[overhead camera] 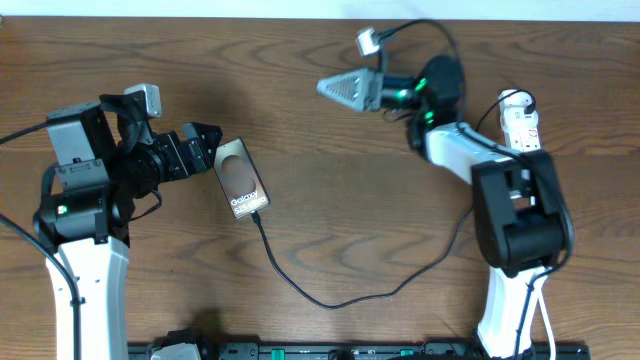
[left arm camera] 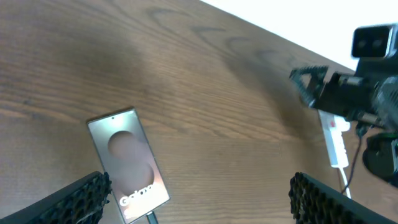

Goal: Plug charger to phone and switch on socket
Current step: 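Move the right gripper over to the white power strip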

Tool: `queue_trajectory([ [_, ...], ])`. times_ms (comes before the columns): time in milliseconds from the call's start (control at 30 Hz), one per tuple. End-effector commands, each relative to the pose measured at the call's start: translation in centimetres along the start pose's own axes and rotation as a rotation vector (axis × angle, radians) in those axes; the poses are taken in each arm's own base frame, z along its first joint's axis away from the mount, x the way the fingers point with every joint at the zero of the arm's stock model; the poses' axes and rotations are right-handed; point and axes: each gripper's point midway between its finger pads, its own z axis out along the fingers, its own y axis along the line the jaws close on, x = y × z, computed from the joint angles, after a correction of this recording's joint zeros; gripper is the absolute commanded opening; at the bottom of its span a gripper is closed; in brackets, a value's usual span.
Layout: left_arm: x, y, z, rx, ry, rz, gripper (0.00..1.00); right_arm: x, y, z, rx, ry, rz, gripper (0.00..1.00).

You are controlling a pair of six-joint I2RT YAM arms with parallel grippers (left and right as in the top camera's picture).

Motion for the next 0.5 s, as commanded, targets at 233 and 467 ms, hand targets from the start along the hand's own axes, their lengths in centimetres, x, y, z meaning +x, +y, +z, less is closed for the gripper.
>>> queue_trajectory([
  [233,-0.3,-0.9,-0.4,0.039,-0.011,0.034,0.94,-10.7,10.1,-7.5,0.103,-0.236,-0.085,0.99],
  [467,-0.4,-0.9,-0.4,0.039,-0.015,0.028,0.94,-15.4,9.4,-13.2,0.414,-0.61,-0.038,0.99],
])
